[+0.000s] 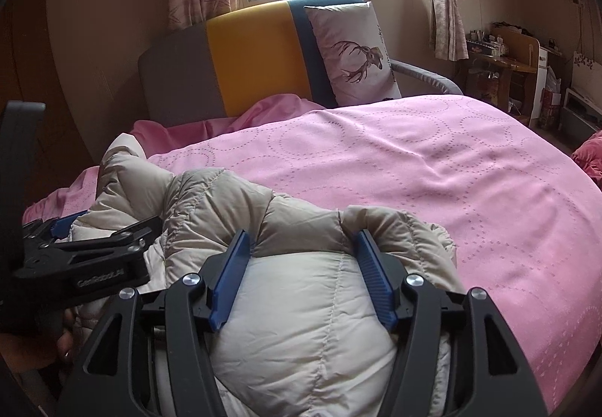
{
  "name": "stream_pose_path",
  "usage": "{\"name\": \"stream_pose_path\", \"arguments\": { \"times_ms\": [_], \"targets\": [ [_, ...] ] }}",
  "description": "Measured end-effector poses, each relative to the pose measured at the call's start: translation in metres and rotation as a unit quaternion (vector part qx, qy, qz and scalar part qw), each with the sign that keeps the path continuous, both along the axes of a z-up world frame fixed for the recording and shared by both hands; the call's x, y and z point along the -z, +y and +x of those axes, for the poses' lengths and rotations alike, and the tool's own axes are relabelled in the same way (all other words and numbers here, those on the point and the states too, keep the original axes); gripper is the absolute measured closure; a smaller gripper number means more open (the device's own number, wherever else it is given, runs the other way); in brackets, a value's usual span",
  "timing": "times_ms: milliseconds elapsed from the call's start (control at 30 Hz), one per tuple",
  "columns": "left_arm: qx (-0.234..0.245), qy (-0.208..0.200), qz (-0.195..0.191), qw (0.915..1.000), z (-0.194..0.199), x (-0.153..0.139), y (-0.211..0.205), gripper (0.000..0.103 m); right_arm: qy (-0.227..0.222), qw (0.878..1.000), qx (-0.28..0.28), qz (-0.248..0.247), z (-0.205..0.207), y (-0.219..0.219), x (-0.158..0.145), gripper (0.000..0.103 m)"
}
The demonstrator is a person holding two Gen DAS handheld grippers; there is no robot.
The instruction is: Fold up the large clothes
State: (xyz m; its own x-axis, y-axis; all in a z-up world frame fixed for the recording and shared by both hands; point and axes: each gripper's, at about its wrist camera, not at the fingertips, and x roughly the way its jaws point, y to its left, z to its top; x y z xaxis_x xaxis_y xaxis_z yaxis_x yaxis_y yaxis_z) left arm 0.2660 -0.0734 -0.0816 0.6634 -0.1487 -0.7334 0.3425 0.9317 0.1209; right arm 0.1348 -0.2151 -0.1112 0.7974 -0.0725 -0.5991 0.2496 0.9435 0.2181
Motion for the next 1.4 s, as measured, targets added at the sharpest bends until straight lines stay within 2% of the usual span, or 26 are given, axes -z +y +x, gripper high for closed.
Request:
{"name": "stream_pose_path", "arguments": {
  "times_ms": [67, 167, 200, 233, 300, 400, 467, 533, 633, 700, 800, 933, 1033, 1167, 1300, 1400],
  "targets": [
    [-0.001, -0.002, -0.015, 0.9999, -0.018, -0.007, 0.01, 0.003, -0.002, 1.0, -0.002, -0.009, -0.002, 0.002, -0.003, 0.042],
    [0.004, -0.004, -0.046, 0.9989, -0.043, -0.013, 0.024, 0.003, -0.011, 1.0, -0.01, -0.018, -0.009, 0.006, -0.01, 0.033],
    [0.005, -0.005, -0.054, 0.9985, -0.05, -0.014, 0.028, 0.003, -0.015, 1.0, -0.017, -0.018, -0.012, 0.006, -0.013, 0.026],
    [0.011, -0.003, -0.065, 0.9978, -0.059, -0.015, 0.034, 0.003, -0.017, 0.999, -0.021, -0.019, -0.016, 0.006, -0.016, 0.011],
    [0.021, 0.001, -0.081, 0.9965, -0.074, -0.016, 0.044, 0.003, -0.019, 0.999, -0.02, -0.022, -0.029, 0.006, -0.024, 0.002],
    [0.024, 0.004, -0.1, 0.9947, -0.094, -0.015, 0.062, 0.003, -0.019, 1.0, -0.012, -0.014, -0.055, 0.004, -0.031, 0.002],
    [0.021, 0.0, -0.114, 0.9932, -0.106, -0.011, 0.073, 0.003, -0.005, 1.0, -0.005, 0.007, -0.067, -0.002, -0.025, 0.002],
    [0.021, 0.016, -0.129, 0.9913, -0.108, -0.001, 0.08, 0.003, 0.019, 0.998, -0.007, 0.057, -0.072, -0.013, -0.006, 0.002],
    [0.028, 0.068, -0.14, 0.9875, -0.094, 0.016, 0.076, 0.003, 0.045, 0.99, -0.005, 0.13, -0.071, -0.031, 0.026, 0.002],
    [0.038, 0.067, -0.13, 0.9885, -0.09, 0.023, 0.071, 0.003, 0.042, 0.987, -0.01, 0.156, -0.07, -0.038, 0.037, 0.002],
    [0.042, 0.064, -0.131, 0.9884, -0.091, 0.022, 0.072, 0.003, 0.05, 0.981, -0.017, 0.186, -0.07, -0.045, 0.038, 0.002],
    [0.029, 0.094, -0.183, 0.9781, -0.095, 0.015, 0.092, 0.003, 0.066, 0.973, -0.024, 0.218, -0.08, -0.054, 0.027, 0.002],
    [0.024, 0.116, -0.22, 0.9683, -0.102, 0.011, 0.106, 0.003, 0.071, 0.973, -0.046, 0.213, -0.092, -0.055, 0.015, 0.002],
    [0.045, 0.16, -0.262, 0.9507, -0.103, 0.014, 0.121, 0.003, 0.086, 0.973, -0.073, 0.199, -0.099, -0.058, 0.01, 0.002],
    [0.034, 0.173, -0.284, 0.9425, -0.106, 0.018, 0.128, 0.003, 0.095, 0.973, -0.071, 0.196, -0.102, -0.06, 0.004, 0.002],
    [0.028, 0.169, -0.303, 0.9374, -0.105, 0.019, 0.131, 0.003, 0.085, 0.977, -0.064, 0.187, -0.093, -0.057, -0.008, 0.002]
  ]
}}
